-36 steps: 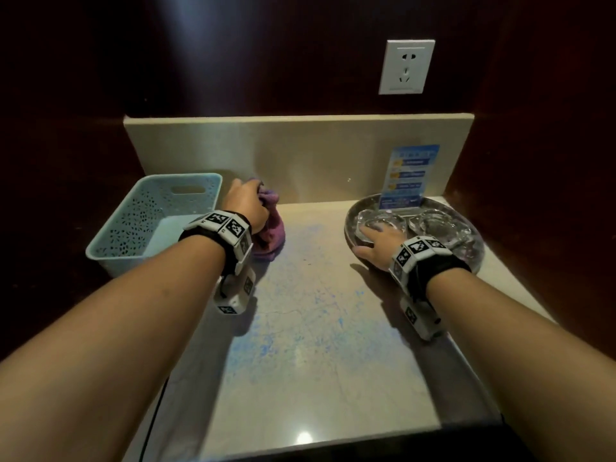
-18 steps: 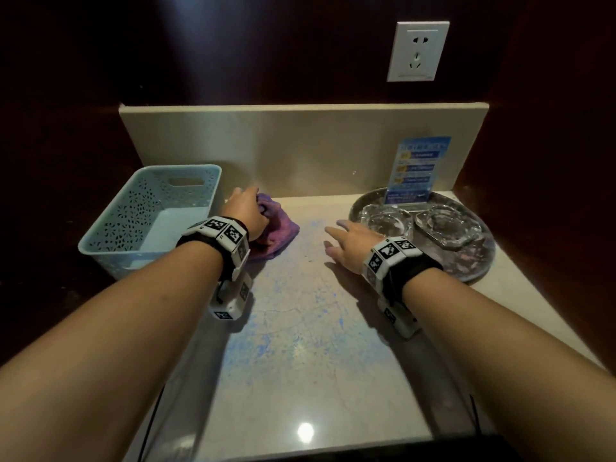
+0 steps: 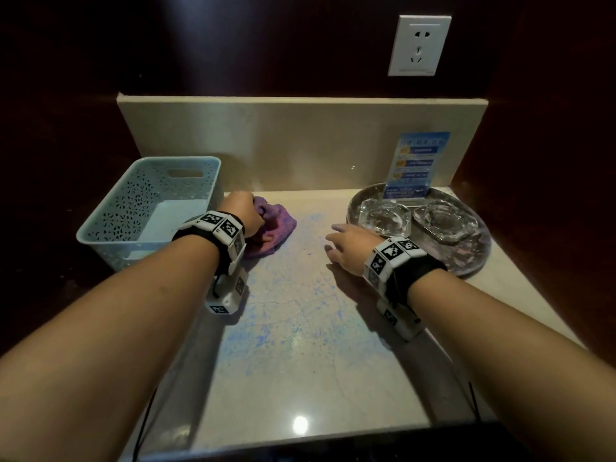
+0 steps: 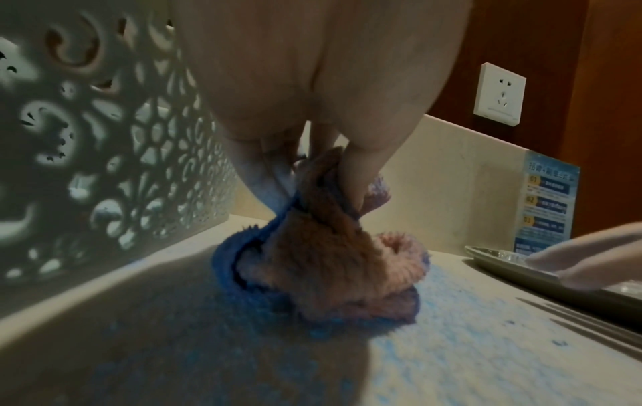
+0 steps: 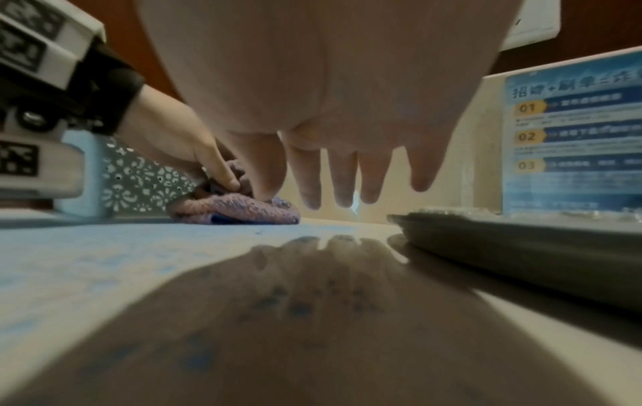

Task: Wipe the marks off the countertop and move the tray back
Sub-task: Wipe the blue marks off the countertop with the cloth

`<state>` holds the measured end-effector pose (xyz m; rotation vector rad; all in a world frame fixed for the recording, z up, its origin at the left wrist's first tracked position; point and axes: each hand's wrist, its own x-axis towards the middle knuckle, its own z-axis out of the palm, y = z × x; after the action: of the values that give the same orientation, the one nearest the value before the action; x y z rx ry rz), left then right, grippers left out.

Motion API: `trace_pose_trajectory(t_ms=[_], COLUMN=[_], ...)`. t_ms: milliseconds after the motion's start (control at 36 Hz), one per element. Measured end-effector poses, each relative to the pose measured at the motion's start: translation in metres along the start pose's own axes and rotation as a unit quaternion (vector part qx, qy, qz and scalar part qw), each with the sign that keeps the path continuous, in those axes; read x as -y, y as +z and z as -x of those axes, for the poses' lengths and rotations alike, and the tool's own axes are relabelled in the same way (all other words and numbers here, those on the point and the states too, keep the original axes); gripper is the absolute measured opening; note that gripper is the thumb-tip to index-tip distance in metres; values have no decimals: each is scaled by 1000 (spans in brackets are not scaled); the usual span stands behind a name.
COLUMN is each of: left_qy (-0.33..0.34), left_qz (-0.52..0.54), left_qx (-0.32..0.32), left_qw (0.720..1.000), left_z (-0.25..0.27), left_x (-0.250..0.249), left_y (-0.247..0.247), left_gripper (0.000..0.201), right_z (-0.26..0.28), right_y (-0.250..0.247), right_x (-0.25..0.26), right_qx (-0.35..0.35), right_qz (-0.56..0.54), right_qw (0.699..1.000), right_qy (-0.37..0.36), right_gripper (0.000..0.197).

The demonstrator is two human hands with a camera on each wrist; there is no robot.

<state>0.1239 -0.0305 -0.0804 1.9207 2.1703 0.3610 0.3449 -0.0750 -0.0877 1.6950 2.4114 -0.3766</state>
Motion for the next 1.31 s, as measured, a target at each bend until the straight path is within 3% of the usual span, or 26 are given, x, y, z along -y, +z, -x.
trace_pose_trajectory(t_ms=[111,194,278,444,556,667,722,833,917,1055,1305], left_qy=[-3,3,4,14,30,32,29,25,-2,-57,-30], left_qz=[-19,-23,-31,-17,55,37,12,4,-36,-58,-85], left_qx=[11,14,5,32,74,119,112,93,34,0,145], left_qw=[1000,1000,999,999,995,992,993,995,999,997,985], left_z=[1,1,0,-2,-2,-1,-3,-8,-10,-21,-34], left_x=[2,3,5,8,5,5,5,5,5,5,-12], left_y=[0,1,4,10,15,16,16,15,13,13,31], left_gripper=[20,12,16,21,40,60,62,48,43,35,47], right_z=[3,2,1,-7,-14,-15,-16,-17,-20,-26,-21], right_y=[4,10,16,30,31,31,31,25,19,19,24], right_x=[4,6,8,5,4,6,5,8,12,11,5], right_qx=[-6,27,70,72,74,72,76,97,103,117,104], right_qz=[-29,-23,-4,50,66,64,66,58,48,86,72], right_qw=[1000,998,993,991,990,990,989,986,985,983,988], right_qy=[5,56,96,98,97,104,107,124,128,115,86], right_gripper=[48,51,48,48,51,56,56,55,45,59,65])
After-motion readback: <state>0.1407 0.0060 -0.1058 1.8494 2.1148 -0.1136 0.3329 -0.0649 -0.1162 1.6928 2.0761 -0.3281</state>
